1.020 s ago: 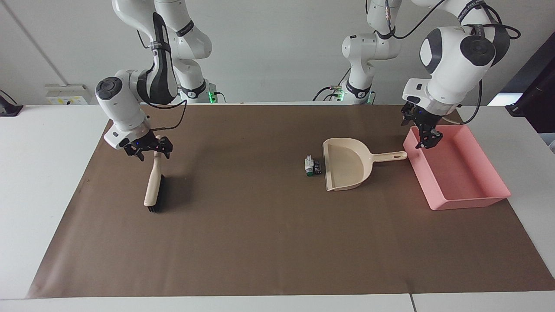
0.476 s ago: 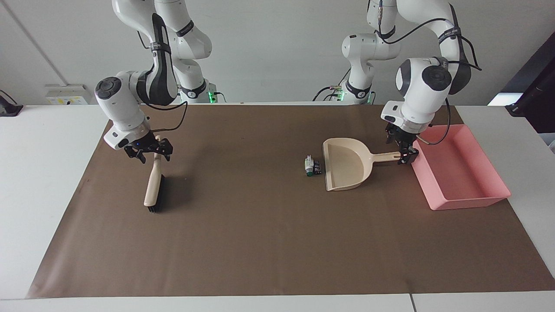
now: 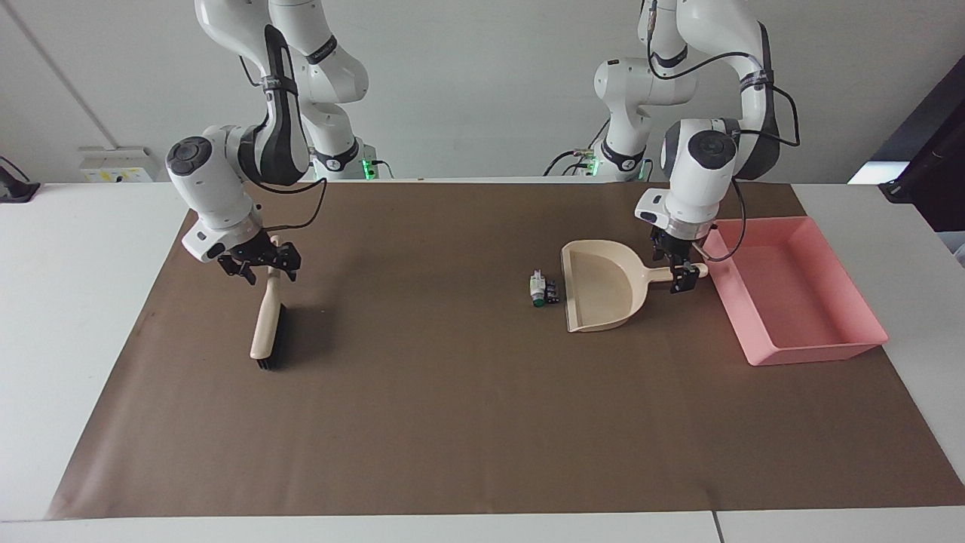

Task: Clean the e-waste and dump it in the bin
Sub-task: 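Grasp the dustpan handle with the left gripper while the right gripper grasps the brush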

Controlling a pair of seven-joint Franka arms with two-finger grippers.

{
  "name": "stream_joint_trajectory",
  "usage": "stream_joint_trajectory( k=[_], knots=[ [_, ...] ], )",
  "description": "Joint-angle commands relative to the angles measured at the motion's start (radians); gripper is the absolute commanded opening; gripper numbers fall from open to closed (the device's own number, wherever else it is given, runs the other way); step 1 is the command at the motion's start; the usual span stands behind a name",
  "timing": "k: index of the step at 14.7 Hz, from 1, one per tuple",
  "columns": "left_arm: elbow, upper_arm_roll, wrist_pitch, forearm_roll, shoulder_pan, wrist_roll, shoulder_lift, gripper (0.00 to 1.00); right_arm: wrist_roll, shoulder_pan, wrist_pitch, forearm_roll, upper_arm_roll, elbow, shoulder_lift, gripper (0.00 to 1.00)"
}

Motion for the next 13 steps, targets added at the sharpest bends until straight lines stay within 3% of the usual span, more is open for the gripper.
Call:
stream_joint_trajectory(
  k=[1,3,4,5,6,11,13],
  knots=[
    [-0.067,0.007,0.051,0.025,-0.009,-0.023,-0.038,0.93,-0.003,-0.005,0.009,0.026,0.004,-0.009,-0.003,0.73],
    [-0.068,0.007,0.051,0.026,-0.009,-0.024,-0.038,0.91,-0.003,-0.003,0.008,0.025,0.004,-0.009,-0.003,0.56],
    [-0.068,0.007,0.051,0.036,-0.01,-0.024,-0.038,0.9,-0.003,-0.002,0.006,0.026,0.004,-0.009,-0.003,0.34],
    [-0.067,0.007,0.051,0.046,-0.01,-0.025,-0.035,0.9,0.025,0.001,0.0,0.025,0.004,-0.008,-0.003,0.05],
    [-0.067,0.007,0.054,0.049,-0.013,-0.033,-0.026,0.9,0.049,0.003,-0.012,0.025,0.004,0.002,-0.003,0.0],
    [-0.067,0.007,0.063,0.05,-0.026,-0.048,-0.018,0.86,0.075,0.006,-0.057,0.025,0.01,0.04,0.006,0.0],
    [-0.067,0.007,0.064,0.05,-0.026,-0.059,-0.018,0.74,0.078,0.008,-0.093,0.025,0.01,0.074,0.006,0.0]
  ],
)
